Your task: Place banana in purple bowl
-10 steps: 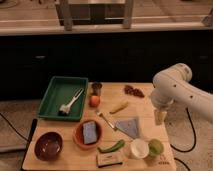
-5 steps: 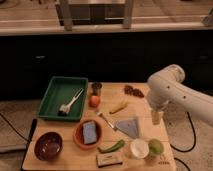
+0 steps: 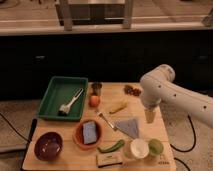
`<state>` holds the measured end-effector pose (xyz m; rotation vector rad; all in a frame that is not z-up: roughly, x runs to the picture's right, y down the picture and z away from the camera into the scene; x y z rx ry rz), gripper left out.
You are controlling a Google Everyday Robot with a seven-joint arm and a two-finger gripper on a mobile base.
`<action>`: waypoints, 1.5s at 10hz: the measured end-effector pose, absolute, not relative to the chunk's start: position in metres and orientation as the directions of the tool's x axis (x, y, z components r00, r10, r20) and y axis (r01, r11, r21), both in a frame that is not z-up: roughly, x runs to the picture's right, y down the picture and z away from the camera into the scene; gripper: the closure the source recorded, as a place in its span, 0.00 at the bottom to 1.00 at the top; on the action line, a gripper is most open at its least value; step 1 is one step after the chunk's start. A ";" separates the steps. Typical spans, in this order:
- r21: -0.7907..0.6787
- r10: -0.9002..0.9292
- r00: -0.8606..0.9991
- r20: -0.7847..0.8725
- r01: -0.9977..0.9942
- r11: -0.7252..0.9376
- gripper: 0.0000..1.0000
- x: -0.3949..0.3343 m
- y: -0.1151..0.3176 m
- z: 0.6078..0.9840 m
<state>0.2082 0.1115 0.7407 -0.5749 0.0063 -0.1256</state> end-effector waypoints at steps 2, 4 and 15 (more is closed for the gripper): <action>-0.542 -0.117 0.992 0.041 0.121 0.832 0.20 0.201 0.110 0.748; -0.542 -0.106 0.993 0.052 0.117 0.832 0.20 0.197 0.108 0.755; -0.550 -0.009 0.993 0.115 0.071 0.832 0.20 0.168 0.101 0.791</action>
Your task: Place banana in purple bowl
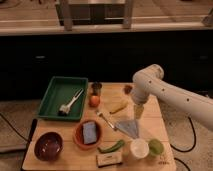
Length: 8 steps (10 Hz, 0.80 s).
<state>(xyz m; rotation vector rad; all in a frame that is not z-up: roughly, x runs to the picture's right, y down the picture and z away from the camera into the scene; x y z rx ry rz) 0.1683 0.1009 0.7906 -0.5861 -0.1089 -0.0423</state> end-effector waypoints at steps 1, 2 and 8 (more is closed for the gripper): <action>-0.551 -0.001 0.993 0.119 0.066 0.832 0.20 0.167 0.100 0.793; -0.552 0.007 0.993 0.122 0.062 0.832 0.20 0.166 0.100 0.795; -0.564 0.064 0.988 0.140 0.027 0.825 0.20 0.159 0.100 0.813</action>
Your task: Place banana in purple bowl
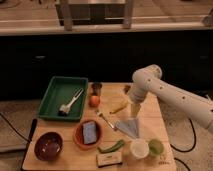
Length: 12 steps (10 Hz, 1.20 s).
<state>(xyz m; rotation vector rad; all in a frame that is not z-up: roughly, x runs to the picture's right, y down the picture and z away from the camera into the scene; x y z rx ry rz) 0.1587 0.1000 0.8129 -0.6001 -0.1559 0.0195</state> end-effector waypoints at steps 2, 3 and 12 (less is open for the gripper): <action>-0.565 0.078 0.986 0.147 0.019 0.825 0.20 0.156 0.100 0.818; -0.566 0.086 0.985 0.151 0.015 0.824 0.20 0.154 0.101 0.821; -0.593 0.200 0.967 0.160 -0.068 0.802 0.20 0.145 0.109 0.846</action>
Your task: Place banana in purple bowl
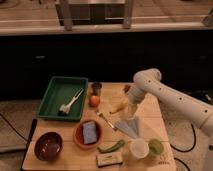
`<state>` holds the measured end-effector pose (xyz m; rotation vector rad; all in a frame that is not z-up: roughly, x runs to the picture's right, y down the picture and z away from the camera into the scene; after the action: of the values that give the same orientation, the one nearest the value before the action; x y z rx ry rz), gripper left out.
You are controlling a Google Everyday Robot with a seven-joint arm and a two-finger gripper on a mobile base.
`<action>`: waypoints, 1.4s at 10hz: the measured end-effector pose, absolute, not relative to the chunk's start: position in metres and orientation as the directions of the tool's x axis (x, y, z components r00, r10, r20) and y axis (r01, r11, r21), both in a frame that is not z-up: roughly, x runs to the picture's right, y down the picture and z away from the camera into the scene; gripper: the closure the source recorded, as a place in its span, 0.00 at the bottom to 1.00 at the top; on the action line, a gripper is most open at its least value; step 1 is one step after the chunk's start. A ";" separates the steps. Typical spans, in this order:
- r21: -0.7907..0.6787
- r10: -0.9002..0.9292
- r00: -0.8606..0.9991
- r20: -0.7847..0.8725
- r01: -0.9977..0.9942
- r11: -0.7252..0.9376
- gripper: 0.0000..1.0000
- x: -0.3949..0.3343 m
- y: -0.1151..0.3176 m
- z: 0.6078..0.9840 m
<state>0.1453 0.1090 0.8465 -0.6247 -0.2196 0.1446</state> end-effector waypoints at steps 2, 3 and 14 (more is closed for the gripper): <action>-0.598 0.225 0.961 0.160 -0.087 0.797 0.20 0.142 0.109 0.850; -0.602 0.238 0.958 0.159 -0.097 0.793 0.20 0.139 0.110 0.852; -0.626 0.298 0.941 0.160 -0.137 0.768 0.20 0.121 0.121 0.876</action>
<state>0.1211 0.1213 0.8764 -0.6554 -0.2577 0.2392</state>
